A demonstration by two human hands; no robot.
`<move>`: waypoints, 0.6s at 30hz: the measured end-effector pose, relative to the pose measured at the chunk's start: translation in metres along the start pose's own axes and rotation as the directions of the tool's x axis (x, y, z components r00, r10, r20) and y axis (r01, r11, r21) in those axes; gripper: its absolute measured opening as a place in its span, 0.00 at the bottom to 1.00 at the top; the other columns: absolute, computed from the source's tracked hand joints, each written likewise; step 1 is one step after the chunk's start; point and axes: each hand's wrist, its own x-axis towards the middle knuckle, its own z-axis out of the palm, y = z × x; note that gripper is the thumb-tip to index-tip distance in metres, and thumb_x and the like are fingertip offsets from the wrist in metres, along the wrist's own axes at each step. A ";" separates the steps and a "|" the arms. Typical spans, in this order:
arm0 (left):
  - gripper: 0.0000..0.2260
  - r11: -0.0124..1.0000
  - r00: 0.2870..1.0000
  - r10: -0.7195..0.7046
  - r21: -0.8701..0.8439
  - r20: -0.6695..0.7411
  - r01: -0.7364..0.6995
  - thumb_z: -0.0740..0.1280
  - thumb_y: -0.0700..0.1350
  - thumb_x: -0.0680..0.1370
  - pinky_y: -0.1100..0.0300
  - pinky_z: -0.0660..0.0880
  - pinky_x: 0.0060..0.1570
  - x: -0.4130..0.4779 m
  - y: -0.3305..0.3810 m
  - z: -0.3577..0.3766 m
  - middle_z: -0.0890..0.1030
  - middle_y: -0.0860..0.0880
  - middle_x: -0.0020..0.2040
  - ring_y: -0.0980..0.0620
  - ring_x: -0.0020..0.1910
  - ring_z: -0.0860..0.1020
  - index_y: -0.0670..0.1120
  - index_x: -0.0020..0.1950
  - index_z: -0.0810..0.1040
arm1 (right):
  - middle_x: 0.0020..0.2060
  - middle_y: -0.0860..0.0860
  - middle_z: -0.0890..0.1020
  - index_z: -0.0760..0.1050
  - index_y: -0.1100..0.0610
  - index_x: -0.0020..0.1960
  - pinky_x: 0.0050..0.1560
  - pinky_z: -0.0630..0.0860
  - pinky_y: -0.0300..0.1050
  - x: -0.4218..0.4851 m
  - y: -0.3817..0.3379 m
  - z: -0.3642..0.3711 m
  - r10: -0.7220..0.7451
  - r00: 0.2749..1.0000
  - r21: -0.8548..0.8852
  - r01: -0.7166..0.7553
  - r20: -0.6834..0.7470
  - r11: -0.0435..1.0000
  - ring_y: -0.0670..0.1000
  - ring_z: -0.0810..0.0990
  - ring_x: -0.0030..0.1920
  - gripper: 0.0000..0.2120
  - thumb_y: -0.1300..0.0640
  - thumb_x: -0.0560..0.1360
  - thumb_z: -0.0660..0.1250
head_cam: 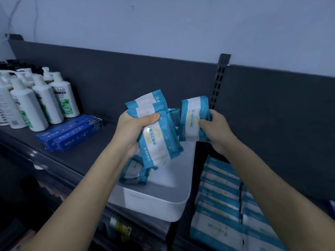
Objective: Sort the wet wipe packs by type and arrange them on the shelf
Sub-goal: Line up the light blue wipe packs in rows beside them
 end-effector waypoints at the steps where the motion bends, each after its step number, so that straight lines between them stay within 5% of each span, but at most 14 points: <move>1: 0.09 1.000 1.000 0.008 0.013 0.015 -0.008 0.71 0.32 0.70 0.50 0.81 0.45 -0.002 0.000 0.013 0.85 0.44 0.44 0.45 0.43 0.84 0.42 0.48 0.82 | 0.49 0.54 0.82 0.75 0.54 0.52 0.49 0.81 0.56 -0.009 0.000 -0.013 0.007 1.000 0.038 -0.006 -0.014 0.999 0.56 0.83 0.48 0.13 0.68 0.75 0.60; 7: 0.10 0.996 0.988 0.034 0.077 0.151 -0.046 0.71 0.31 0.71 0.52 0.82 0.45 -0.023 -0.007 0.101 0.86 0.45 0.45 0.46 0.44 0.84 0.42 0.49 0.82 | 0.52 0.55 0.83 0.76 0.55 0.57 0.52 0.79 0.63 -0.056 0.010 -0.106 0.070 0.993 0.193 -0.050 -0.096 0.980 0.58 0.83 0.51 0.14 0.68 0.76 0.60; 18: 0.10 0.971 0.910 -0.188 0.207 0.369 0.117 0.72 0.33 0.71 0.48 0.80 0.46 -0.061 -0.106 0.262 0.85 0.41 0.47 0.41 0.45 0.84 0.38 0.52 0.81 | 0.46 0.55 0.84 0.74 0.59 0.53 0.43 0.80 0.53 -0.127 0.080 -0.295 0.254 0.931 0.334 -0.160 -0.261 0.929 0.55 0.83 0.46 0.11 0.68 0.76 0.57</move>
